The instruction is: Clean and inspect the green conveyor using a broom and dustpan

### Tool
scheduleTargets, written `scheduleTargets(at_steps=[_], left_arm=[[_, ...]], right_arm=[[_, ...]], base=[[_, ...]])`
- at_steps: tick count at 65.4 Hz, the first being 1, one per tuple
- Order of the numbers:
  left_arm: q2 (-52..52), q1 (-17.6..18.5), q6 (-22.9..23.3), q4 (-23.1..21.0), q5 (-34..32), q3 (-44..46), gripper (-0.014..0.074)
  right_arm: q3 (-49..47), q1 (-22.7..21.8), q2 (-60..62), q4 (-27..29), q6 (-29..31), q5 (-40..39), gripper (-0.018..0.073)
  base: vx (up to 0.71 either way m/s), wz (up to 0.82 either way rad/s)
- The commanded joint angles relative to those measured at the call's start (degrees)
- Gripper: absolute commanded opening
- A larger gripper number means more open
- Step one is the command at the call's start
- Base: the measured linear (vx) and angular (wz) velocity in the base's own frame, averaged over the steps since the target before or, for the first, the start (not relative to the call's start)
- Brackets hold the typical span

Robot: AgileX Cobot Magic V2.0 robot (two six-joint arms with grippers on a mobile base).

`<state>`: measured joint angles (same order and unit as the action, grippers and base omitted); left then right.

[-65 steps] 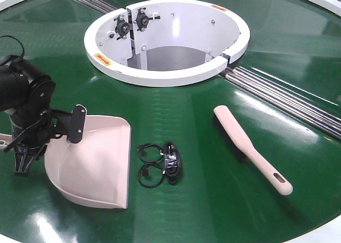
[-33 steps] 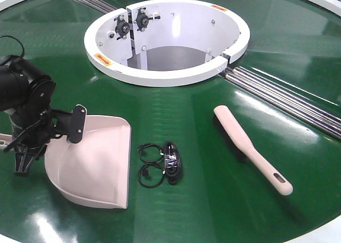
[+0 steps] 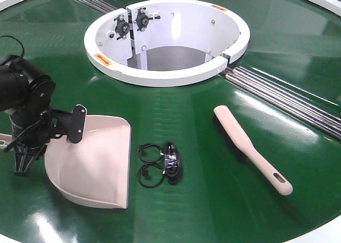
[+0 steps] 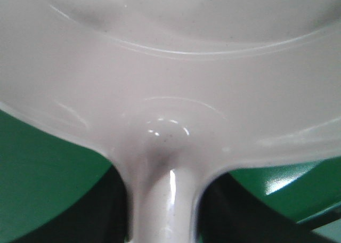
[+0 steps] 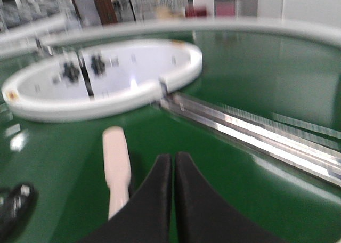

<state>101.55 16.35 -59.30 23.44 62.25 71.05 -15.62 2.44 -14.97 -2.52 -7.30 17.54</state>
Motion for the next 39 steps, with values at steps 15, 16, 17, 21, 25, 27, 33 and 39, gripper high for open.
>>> scheduleTargets(at_steps=[15,16,17,21,25,27,33,39], left_arm=[[-2.5,0.4,0.7,0.7,-1.1,1.5,-0.0006],[-2.5,0.4,0.7,0.7,-1.1,1.5,-0.0006],[-2.5,0.4,0.7,0.7,-1.1,1.5,-0.0006],[-2.5,0.4,0.7,0.7,-1.1,1.5,-0.0006],[-2.5,0.4,0.7,0.7,-1.1,1.5,-0.0006],[-2.5,0.4,0.7,0.7,-1.1,1.5,-0.0006],[-2.5,0.4,0.7,0.7,-1.1,1.5,-0.0006],[-2.5,0.4,0.7,0.7,-1.1,1.5,-0.0006]], right_arm=[[-9.9,0.0,-16.1,1.3,0.0,4.2,-0.0009],[-9.9,0.0,-16.4,1.1,0.3,4.2,-0.0009],[-9.9,0.0,-16.7,0.9,0.7,4.3,-0.0009],[-10.2,0.0,-17.9,-0.2,3.2,5.3,-0.0006],[-11.3,0.0,-19.1,-0.1,4.8,8.3,0.0002],[-12.2,0.0,-19.7,0.0,4.9,9.7,0.0012],[-16.1,1.1,-22.4,0.4,5.0,16.0,0.0071],[-19.9,4.2,-25.5,0.3,6.8,20.7,0.0160]], base=[[0.00,0.00],[0.00,0.00],[0.00,0.00],[0.00,0.00],[0.00,0.00],[0.00,0.00],[0.00,0.00],[0.00,0.00]])
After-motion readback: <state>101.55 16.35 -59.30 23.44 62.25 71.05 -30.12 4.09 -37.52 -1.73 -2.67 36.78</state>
